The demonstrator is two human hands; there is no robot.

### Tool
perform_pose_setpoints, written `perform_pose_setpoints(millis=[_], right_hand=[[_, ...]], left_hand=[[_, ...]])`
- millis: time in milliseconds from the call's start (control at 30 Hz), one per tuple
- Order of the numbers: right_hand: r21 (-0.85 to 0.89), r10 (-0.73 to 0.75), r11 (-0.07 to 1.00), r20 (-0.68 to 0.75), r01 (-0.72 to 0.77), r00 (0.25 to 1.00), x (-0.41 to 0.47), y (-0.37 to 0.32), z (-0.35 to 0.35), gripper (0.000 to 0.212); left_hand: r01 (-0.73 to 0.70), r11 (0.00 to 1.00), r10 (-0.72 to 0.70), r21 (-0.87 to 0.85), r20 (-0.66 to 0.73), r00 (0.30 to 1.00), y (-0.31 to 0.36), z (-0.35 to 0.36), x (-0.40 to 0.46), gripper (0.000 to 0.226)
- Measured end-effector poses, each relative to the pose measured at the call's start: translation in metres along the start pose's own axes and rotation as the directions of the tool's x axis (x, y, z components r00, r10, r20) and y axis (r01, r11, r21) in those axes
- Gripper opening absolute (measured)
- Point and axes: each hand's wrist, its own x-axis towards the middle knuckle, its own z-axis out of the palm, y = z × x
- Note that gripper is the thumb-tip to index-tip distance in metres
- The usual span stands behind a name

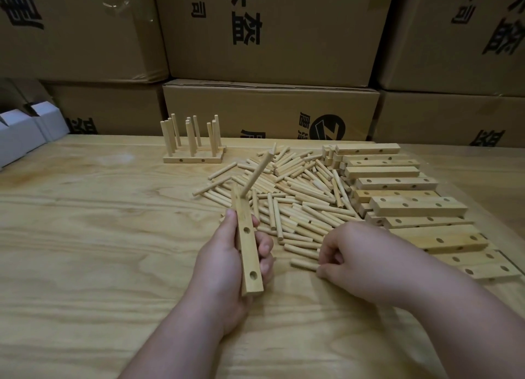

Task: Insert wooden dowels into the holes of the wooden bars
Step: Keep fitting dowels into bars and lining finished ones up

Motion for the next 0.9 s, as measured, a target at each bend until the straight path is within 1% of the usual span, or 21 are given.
perform_pose_setpoints(millis=[67, 200, 333, 433, 567, 667, 767, 900], right_hand=[[0.047, -0.035, 0.998, -0.033, 0.036, 0.999, -0.002, -0.001, -0.005, 0.014], [0.231, -0.131, 0.959, -0.142, 0.162, 0.981, -0.010, -0.008, -0.019, 0.013], [0.342, -0.231, 0.897, -0.178, 0.280, 0.957, -0.017, -0.018, -0.022, 0.009], [0.340, -0.250, 0.887, -0.211, 0.311, 0.945, -0.018, -0.023, -0.018, 0.007], [0.323, -0.243, 0.895, -0.222, 0.307, 0.944, -0.017, -0.024, -0.013, 0.006], [0.332, -0.255, 0.883, -0.255, 0.332, 0.933, -0.016, -0.024, -0.010, 0.006], [0.380, -0.257, 0.855, -0.282, 0.353, 0.924, -0.015, -0.025, -0.009, 0.009], [0.407, -0.252, 0.841, -0.288, 0.357, 0.924, -0.015, -0.025, -0.008, 0.011]], left_hand=[[0.004, 1.000, -0.004, -0.001, 0.007, 1.000, 0.000, 0.000, 0.000, 0.042], [-0.001, 1.000, 0.000, 0.008, 0.021, 1.000, -0.001, 0.001, 0.000, 0.043], [-0.027, 0.998, 0.025, 0.062, 0.034, 0.999, -0.002, 0.001, 0.000, 0.044], [-0.036, 0.995, 0.034, 0.090, 0.020, 0.999, -0.003, 0.003, -0.002, 0.048], [-0.039, 0.989, 0.041, 0.143, -0.014, 0.999, -0.003, 0.003, -0.003, 0.051], [-0.042, 0.983, 0.041, 0.181, 0.010, 0.999, -0.005, 0.004, -0.004, 0.050], [-0.040, 0.974, 0.033, 0.221, 0.035, 0.999, -0.006, 0.005, -0.004, 0.047], [-0.040, 0.967, 0.032, 0.250, 0.034, 0.999, -0.006, 0.006, -0.005, 0.059]])
